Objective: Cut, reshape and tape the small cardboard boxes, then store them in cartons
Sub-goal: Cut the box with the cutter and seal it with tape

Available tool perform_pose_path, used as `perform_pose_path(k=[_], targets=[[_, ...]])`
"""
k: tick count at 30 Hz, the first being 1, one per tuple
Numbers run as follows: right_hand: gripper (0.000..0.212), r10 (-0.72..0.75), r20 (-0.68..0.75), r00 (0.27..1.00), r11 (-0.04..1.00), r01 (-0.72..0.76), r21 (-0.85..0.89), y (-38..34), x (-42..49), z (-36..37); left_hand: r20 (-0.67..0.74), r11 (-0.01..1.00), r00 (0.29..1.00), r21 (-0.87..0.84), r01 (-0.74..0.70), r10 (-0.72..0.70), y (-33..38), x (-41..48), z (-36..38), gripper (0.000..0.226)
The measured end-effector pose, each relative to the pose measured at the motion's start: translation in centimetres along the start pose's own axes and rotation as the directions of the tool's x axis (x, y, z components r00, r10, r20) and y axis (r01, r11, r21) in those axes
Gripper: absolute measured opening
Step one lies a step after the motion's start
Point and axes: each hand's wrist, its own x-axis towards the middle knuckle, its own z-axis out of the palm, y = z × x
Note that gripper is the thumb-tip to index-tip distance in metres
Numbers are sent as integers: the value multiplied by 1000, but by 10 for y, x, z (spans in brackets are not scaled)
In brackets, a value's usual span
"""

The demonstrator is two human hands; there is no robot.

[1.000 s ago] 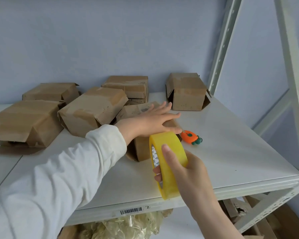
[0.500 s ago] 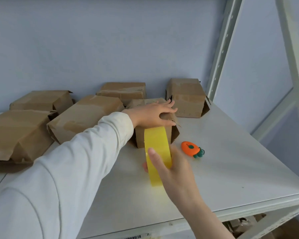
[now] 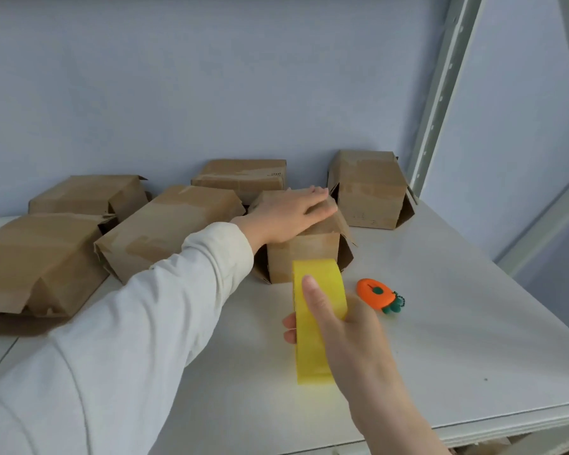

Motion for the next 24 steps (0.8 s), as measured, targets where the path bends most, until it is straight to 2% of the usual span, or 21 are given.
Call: perform_pose_path(k=[3, 5, 6, 9, 11, 12, 13, 15, 16, 17, 18, 20, 21, 23, 24], targets=[[37, 23, 56, 998, 1000, -24, 20, -1, -2, -3, -273, 937, 936, -324, 129, -223, 19, -33, -10, 45], [35, 27, 107, 994, 1000, -27, 6, -2, -2, -7, -344, 872, 857, -442, 211, -383, 29, -69, -3, 32], [37, 31, 136, 990, 999, -28, -27, -1, -3, -9, -306, 832, 835, -479, 280, -457, 33, -86, 3, 34], [37, 70, 211, 975, 988, -39, -147, -7, -3, -29, -31, 626, 800, -642, 444, -599, 43, -117, 20, 58], [35, 12, 161, 987, 981, 20, -195, -5, 13, -53, 104, 463, 785, -757, 460, -610, 53, -121, 24, 58], [33, -39, 83, 996, 951, 62, -303, 0, 28, -68, 141, 397, 781, -798, 454, -609, 60, -122, 24, 51], [32, -77, 7, 997, 880, 71, -470, 7, 46, -81, 153, 363, 780, -820, 443, -608, 62, -121, 25, 43], [45, -52, -55, 997, 610, -12, -792, 17, 72, -98, 184, 299, 765, -845, 444, -617, 69, -123, 28, 34], [47, -14, -52, 999, 495, -38, -868, 24, 83, -102, 205, 260, 757, -857, 445, -620, 72, -125, 29, 33], [45, 7, -29, 1000, 435, -29, -900, 28, 89, -103, 220, 227, 755, -869, 440, -618, 74, -126, 30, 35], [42, 12, -9, 1000, 428, -13, -904, 29, 93, -103, 228, 189, 752, -886, 424, -618, 73, -126, 32, 36], [31, -38, 32, 999, 530, 48, -847, 30, 95, -103, 253, 132, 763, -905, 404, -595, 70, -124, 35, 36], [24, -75, 42, 996, 618, 79, -782, 29, 94, -103, 256, 114, 764, -912, 394, -592, 71, -126, 36, 35], [15, -161, 63, 985, 807, 168, -566, 25, 90, -102, 272, 63, 767, -925, 375, -581, 71, -127, 38, 32], [12, -234, 78, 969, 859, 244, -450, 19, 88, -100, 290, 49, 760, -920, 389, -581, 73, -124, 36, 31]])
